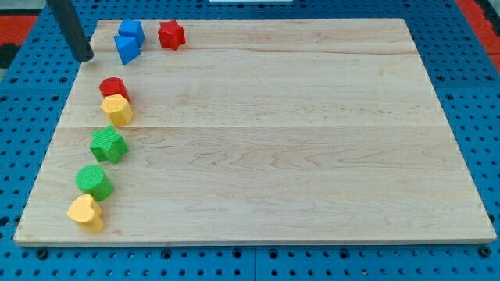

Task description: Keep blue triangle on right side of red star

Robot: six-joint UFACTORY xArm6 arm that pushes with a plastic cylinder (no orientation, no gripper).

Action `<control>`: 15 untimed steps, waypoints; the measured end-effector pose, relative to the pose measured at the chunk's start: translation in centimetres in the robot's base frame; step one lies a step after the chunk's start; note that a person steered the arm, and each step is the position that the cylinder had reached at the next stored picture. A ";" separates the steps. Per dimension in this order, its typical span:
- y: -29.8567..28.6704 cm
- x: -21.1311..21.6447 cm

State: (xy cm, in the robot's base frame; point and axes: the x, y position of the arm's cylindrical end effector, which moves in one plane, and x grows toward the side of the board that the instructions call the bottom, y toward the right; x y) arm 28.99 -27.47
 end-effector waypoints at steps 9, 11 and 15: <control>15.9 3.6; 16.7 1.8; 18.5 -0.9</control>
State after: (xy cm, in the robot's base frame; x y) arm 28.08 -8.92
